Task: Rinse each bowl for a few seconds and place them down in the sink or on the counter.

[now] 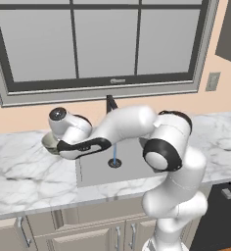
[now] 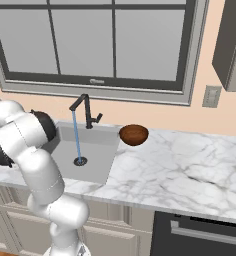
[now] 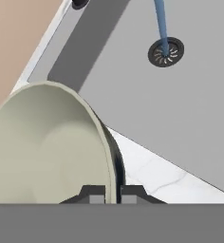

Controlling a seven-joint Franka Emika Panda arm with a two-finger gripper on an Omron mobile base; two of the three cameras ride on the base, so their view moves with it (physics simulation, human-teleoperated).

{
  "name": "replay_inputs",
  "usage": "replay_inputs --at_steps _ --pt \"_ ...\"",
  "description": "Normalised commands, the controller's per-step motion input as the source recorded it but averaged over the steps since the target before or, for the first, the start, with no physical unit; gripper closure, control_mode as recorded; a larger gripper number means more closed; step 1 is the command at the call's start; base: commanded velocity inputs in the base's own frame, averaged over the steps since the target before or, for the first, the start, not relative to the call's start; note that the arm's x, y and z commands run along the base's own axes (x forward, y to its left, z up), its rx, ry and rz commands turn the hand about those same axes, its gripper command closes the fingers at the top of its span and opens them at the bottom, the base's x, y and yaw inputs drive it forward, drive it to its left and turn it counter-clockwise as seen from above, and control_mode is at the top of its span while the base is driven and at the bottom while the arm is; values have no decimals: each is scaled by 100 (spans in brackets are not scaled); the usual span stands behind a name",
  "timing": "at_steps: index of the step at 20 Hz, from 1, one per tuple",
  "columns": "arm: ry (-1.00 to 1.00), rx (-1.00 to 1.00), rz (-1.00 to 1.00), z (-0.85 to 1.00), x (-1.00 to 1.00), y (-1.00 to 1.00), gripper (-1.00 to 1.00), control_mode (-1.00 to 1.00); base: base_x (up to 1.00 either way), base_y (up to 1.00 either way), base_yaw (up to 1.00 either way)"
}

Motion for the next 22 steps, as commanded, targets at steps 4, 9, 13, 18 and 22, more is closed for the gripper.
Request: replay_inputs --at_steps 4,9,13,18,22 --pt "3 0 0 -30 -3 38 100 -100 0 0 0" --pt "2 0 0 -31 -5 39 100 -100 0 0 0" --pt "1 0 -1 -33 -8 44 100 -100 0 0 0" --pt "3 0 -2 -37 -8 39 100 -100 0 0 0" --pt "4 0 -2 -45 -12 27 100 -100 0 0 0"
